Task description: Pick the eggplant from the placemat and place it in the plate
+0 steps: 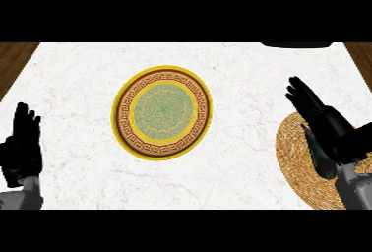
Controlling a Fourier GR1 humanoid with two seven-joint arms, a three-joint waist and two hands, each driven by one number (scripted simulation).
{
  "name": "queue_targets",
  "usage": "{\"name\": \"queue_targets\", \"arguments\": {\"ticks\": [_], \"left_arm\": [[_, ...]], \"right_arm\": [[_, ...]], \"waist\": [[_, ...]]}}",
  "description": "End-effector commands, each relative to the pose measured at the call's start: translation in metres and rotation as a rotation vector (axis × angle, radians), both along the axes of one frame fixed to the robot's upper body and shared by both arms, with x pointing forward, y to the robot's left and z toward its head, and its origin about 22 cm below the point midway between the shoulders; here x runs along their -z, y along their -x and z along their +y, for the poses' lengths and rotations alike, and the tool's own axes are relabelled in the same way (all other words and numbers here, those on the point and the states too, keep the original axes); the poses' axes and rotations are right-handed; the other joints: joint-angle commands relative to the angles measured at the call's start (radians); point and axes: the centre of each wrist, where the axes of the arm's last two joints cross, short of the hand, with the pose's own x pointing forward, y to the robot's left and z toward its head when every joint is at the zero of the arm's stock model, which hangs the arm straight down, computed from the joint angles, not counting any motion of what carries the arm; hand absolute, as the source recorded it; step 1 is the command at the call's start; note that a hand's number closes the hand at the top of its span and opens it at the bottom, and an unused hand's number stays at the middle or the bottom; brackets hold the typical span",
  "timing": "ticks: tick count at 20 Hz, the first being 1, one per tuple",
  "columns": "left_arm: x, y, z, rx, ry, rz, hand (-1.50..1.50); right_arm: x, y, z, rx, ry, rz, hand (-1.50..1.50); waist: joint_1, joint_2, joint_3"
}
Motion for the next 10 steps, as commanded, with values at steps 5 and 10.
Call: {"name": "queue_targets", "arguments": {"ticks": [5, 10], "left_arm": [[0.017, 0.002, -0.051, 0.269, -0.022, 0.165, 0.00], [0.025, 0.007, -0.060, 0.325, 0.019, 0.226, 0.00]], "right_arm": [[-0.002, -0.028, -0.038, -0.222, -0.328, 0.146, 1.50], [-0.092, -0.020, -0.069, -0.239, 0.628, -0.155, 1.50]], "waist": [[-0.026, 0.012, -0.006], [-0.055, 0.002, -0.008]]}}
